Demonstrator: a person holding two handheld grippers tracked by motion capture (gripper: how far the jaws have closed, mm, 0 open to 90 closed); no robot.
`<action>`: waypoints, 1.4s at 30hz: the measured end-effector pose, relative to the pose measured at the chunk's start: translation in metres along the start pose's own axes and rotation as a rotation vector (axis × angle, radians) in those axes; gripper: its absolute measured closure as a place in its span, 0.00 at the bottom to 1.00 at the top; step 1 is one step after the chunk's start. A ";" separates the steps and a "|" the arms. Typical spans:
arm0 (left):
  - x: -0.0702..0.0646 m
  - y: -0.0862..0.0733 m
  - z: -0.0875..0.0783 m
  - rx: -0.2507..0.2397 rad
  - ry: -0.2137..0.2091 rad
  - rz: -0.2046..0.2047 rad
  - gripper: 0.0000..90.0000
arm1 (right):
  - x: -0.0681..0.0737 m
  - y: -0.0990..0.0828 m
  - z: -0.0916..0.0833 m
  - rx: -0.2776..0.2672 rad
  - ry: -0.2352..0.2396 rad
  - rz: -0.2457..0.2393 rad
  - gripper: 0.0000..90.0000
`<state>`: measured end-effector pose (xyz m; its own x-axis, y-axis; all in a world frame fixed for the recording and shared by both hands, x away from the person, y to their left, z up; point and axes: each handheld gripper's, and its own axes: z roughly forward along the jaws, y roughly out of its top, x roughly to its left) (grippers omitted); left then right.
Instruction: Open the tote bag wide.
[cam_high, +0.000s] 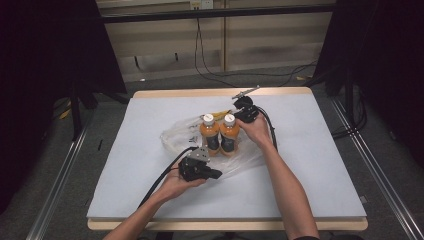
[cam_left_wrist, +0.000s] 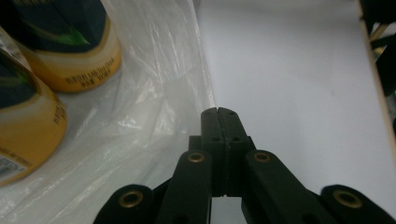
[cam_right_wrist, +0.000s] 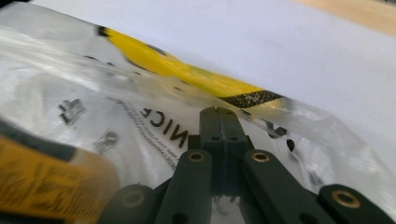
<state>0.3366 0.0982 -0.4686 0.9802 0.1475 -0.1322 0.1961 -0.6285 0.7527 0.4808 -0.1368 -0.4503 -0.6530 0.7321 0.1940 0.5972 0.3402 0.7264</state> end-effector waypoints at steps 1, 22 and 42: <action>0.000 0.001 -0.002 -0.009 0.007 -0.001 1.00 | 0.001 0.000 -0.005 -0.011 0.003 -0.004 1.00; 0.009 0.004 -0.038 -0.168 0.130 -0.048 0.66 | 0.015 -0.020 -0.068 -0.124 -0.002 -0.068 1.00; 0.000 -0.010 -0.075 -0.199 0.299 -0.089 0.14 | 0.038 -0.068 -0.149 -0.271 -0.072 -0.072 0.39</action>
<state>0.3328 0.1612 -0.4278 0.9023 0.4300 -0.0309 0.2424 -0.4468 0.8612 0.3459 -0.2200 -0.3936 -0.6486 0.7551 0.0956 0.3983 0.2297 0.8880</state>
